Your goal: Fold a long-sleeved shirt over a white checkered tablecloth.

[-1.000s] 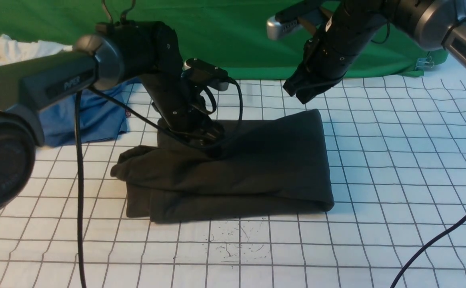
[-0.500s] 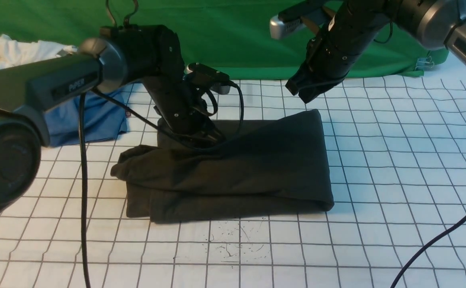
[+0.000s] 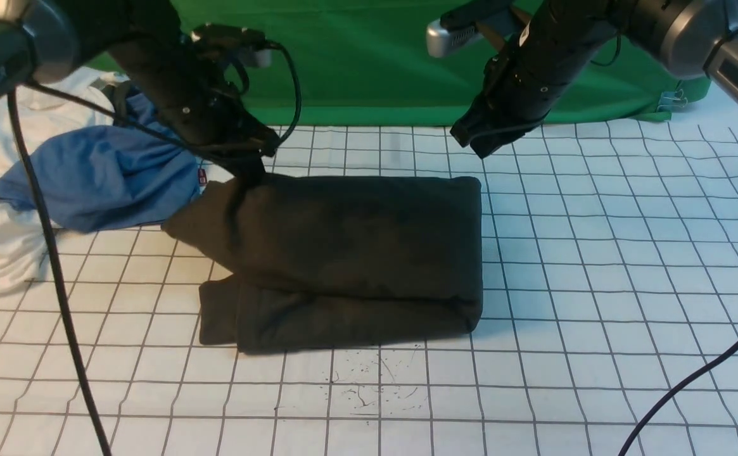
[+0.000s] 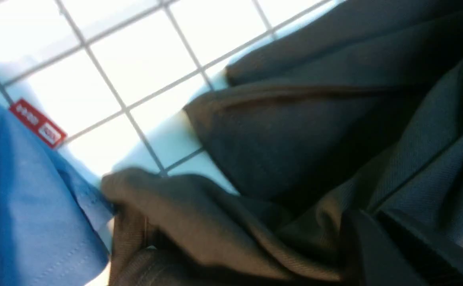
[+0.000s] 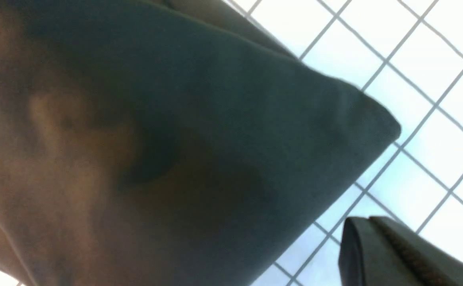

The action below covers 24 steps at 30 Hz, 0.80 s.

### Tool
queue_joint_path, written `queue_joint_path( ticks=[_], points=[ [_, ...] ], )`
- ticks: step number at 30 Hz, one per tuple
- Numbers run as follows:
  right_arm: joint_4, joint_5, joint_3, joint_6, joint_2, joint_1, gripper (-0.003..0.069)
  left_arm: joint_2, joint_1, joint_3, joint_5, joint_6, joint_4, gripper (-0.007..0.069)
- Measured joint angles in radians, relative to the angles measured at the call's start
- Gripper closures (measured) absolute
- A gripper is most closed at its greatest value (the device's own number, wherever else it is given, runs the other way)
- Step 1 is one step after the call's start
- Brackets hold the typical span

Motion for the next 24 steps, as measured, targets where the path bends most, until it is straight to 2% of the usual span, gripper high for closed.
queue_joint_path(
  ticks=[4, 6, 9, 10, 12, 13, 14, 15, 17, 20, 23, 24],
  points=[
    [0.000, -0.003, 0.000, 0.000, 0.000, 0.000, 0.0609, 0.002, 0.001, 0.042, -0.035, -0.011, -0.012, 0.0599],
    [0.000, -0.004, 0.000, 0.000, 0.000, 0.000, 0.0609, 0.003, 0.001, 0.048, -0.047, -0.025, 0.000, 0.0543],
    [0.000, -0.004, 0.000, 0.000, 0.007, 0.000, 0.0609, 0.004, 0.001, 0.048, -0.060, -0.048, 0.032, 0.0382],
    [0.000, -0.003, 0.000, 0.000, 0.010, 0.000, 0.0609, 0.004, 0.001, 0.048, -0.060, -0.052, 0.035, 0.0358],
    [0.000, 0.012, 0.000, 0.000, 0.034, 0.000, 0.0609, -0.004, 0.001, 0.048, -0.054, -0.075, 0.044, 0.0214],
    [0.000, 0.014, 0.000, 0.000, 0.037, 0.000, 0.0609, -0.006, 0.001, 0.048, -0.050, -0.077, 0.044, 0.0194],
    [0.000, 0.024, 0.000, 0.000, 0.059, 0.000, 0.0609, -0.025, 0.001, 0.048, -0.036, -0.105, 0.047, 0.0125],
    [0.000, 0.026, 0.000, 0.001, 0.067, 0.000, 0.0609, -0.036, 0.001, 0.048, -0.028, -0.123, 0.052, 0.0095],
    [0.005, 0.022, 0.000, 0.001, 0.093, 0.000, 0.0609, -0.062, 0.001, 0.048, -0.014, -0.167, 0.065, 0.0070],
    [0.011, -0.004, 0.000, 0.007, 0.122, 0.000, 0.0609, -0.085, -0.001, 0.047, 0.005, -0.201, 0.079, 0.0075],
    [0.013, -0.052, 0.000, 0.029, 0.162, 0.000, 0.0609, -0.090, -0.016, 0.069, -0.003, -0.224, 0.088, 0.0131],
    [0.014, -0.075, 0.000, 0.038, 0.187, 0.000, 0.0609, -0.089, -0.030, 0.104, -0.021, -0.226, 0.093, 0.0181]
  ],
)
